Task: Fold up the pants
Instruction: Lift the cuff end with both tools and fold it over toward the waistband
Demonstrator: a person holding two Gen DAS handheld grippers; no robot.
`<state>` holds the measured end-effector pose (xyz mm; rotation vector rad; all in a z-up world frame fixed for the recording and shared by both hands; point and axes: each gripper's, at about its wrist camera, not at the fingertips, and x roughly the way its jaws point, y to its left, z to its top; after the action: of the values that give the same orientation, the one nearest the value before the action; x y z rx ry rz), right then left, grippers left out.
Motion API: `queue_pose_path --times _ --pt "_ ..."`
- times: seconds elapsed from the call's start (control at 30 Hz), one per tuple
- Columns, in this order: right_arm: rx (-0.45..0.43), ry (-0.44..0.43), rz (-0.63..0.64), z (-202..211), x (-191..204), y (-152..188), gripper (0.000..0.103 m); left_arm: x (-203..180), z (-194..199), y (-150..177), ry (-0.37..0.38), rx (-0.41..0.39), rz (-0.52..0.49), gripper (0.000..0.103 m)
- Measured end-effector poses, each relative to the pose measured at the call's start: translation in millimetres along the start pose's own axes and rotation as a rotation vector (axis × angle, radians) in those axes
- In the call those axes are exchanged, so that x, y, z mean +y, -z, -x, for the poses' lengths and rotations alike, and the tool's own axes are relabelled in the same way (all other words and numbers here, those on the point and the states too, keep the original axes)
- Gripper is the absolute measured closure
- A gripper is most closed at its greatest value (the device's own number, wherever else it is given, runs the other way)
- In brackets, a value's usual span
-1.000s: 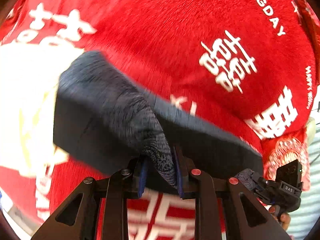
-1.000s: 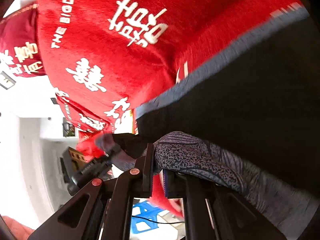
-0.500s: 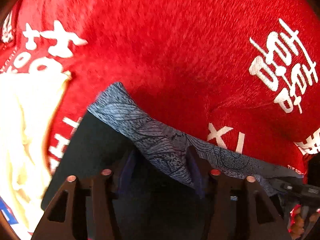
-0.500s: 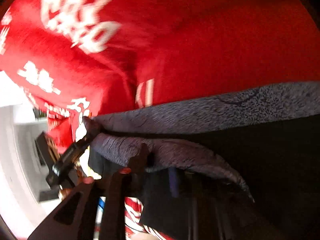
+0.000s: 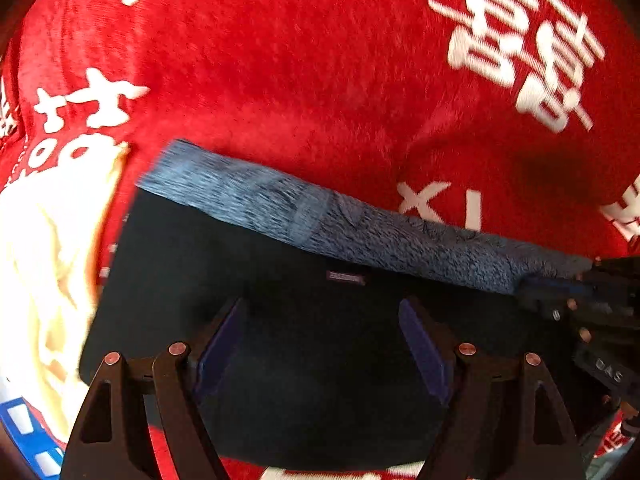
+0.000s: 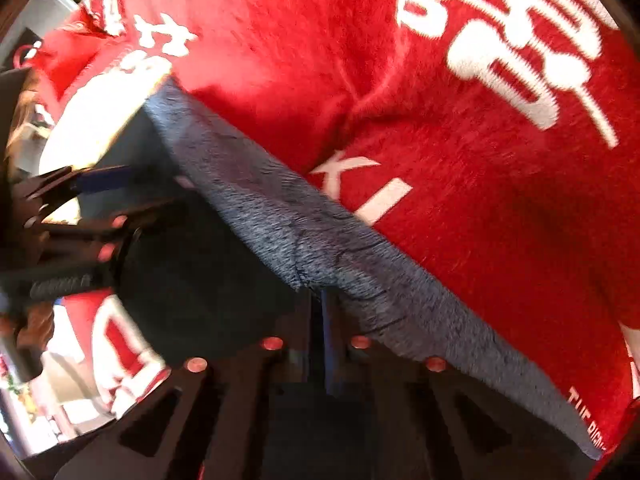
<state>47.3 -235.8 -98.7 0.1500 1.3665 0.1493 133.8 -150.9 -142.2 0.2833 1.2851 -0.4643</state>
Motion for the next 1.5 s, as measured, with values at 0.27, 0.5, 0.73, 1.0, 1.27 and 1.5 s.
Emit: queue_pose_path --times 0.27,0.5,0.73,1.0,1.27,1.5 --pt "-0.056 -0.065 -0.292 9 -67 -21 0.096 -8 -5 -32 -0.023 -0.030 0.011 0.024" --pt "-0.007 -0.263 -0.186 10 -23 -6 0.096 1 -32 -50 -0.078 0.025 -0.011 0.023" --pt "-0.014 -0.207 -0.342 -26 -54 -8 0.103 -19 -48 -68 -0.183 -0.005 -0.047 0.015" --pt "-0.127 -0.162 -0.330 40 -71 32 0.053 -33 7 -50 -0.118 0.000 -0.066 0.015" --pt "-0.175 -0.092 -0.553 88 -78 141 0.053 -84 51 30 -0.010 0.080 -0.175 0.015" --pt "-0.191 -0.004 -0.792 125 -70 271 0.053 -157 69 97 0.144 0.162 -0.366 0.015"
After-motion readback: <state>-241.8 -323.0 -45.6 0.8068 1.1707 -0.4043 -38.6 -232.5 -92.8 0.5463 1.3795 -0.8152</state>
